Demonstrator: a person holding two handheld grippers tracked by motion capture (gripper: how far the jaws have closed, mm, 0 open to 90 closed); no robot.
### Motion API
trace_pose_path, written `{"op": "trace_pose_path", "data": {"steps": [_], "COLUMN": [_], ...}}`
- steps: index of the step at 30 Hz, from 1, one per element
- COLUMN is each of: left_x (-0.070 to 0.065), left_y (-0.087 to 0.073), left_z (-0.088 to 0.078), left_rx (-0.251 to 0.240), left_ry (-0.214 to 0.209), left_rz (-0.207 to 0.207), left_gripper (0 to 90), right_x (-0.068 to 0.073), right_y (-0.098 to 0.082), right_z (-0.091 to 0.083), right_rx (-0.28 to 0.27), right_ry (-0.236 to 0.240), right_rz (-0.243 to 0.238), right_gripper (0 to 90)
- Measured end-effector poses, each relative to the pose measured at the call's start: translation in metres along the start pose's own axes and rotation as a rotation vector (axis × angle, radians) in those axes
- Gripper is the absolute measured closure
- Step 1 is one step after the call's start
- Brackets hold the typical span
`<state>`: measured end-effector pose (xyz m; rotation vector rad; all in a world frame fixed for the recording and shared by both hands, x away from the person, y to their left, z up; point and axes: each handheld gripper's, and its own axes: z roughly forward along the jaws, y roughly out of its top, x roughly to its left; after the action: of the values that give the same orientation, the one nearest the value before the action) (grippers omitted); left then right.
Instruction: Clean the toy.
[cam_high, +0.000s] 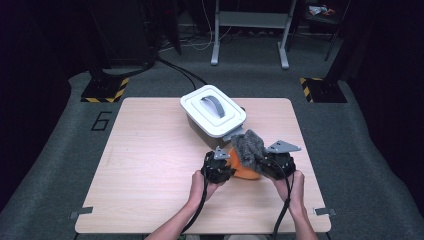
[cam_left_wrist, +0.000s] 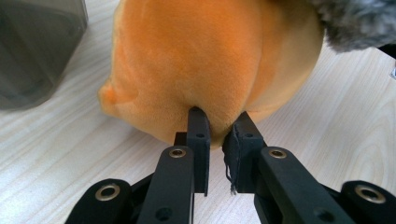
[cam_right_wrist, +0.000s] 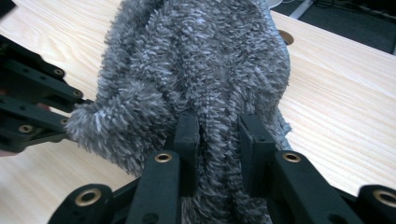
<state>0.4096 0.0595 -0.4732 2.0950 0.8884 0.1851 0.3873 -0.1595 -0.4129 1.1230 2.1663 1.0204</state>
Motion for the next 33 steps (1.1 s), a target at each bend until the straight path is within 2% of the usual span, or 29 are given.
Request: {"op": "trace_pose_path", "data": {"steps": [3, 6, 8, 9, 11, 18, 23, 24, 25, 27, 31, 33], "left_x": [0.001, 0.004, 0.006, 0.007, 0.007, 0.008, 0.010, 0.011, 0.011, 0.011, 0.011, 0.011], "left_y": [0.000, -0.001, -0.002, -0.003, -0.003, -0.003, -0.003, -0.003, -0.003, -0.003, -0.003, -0.003], "left_z": [0.001, 0.003, 0.003, 0.003, 0.003, 0.004, 0.004, 0.004, 0.004, 0.004, 0.004, 0.004], "left_rx": [-0.002, 0.004, 0.004, 0.006, 0.004, -0.002, -0.006, -0.005, -0.004, -0.005, -0.013, -0.009], "left_ry": [0.006, -0.003, -0.004, -0.004, -0.005, -0.009, -0.012, -0.010, -0.012, -0.011, -0.013, -0.013], "left_rz": [0.002, -0.014, -0.017, -0.017, -0.024, -0.031, -0.042, -0.039, -0.043, -0.043, -0.050, -0.045], "left_gripper": [80.6, 80.6, 80.5, 80.5, 80.6, 80.5, 80.5, 80.5, 80.5, 80.4, 80.4, 80.4], "right_x": [-0.001, -0.003, -0.009, -0.010, -0.015, -0.031, -0.041, -0.043, -0.044, -0.046, -0.050, -0.052], "right_y": [-0.001, -0.003, -0.006, -0.008, -0.012, -0.026, -0.038, -0.040, -0.042, -0.046, -0.051, -0.050], "right_z": [0.004, 0.006, 0.007, 0.007, 0.008, 0.011, 0.017, 0.018, 0.021, 0.024, 0.026, 0.022], "right_rx": [0.010, 0.024, 0.015, 0.023, 0.025, 0.056, 0.097, 0.107, 0.114, 0.136, 0.160, 0.149], "right_ry": [-0.012, -0.020, 0.009, -0.004, 0.001, -0.025, -0.056, -0.047, -0.051, -0.050, -0.060, -0.064], "right_rz": [-0.012, 0.003, 0.027, 0.034, 0.057, 0.085, 0.130, 0.126, 0.149, 0.161, 0.173, 0.166], "right_gripper": [71.6, 71.6, 71.6, 71.6, 71.6, 71.5, 71.6, 71.6, 71.6, 71.5, 71.5, 71.5]}}
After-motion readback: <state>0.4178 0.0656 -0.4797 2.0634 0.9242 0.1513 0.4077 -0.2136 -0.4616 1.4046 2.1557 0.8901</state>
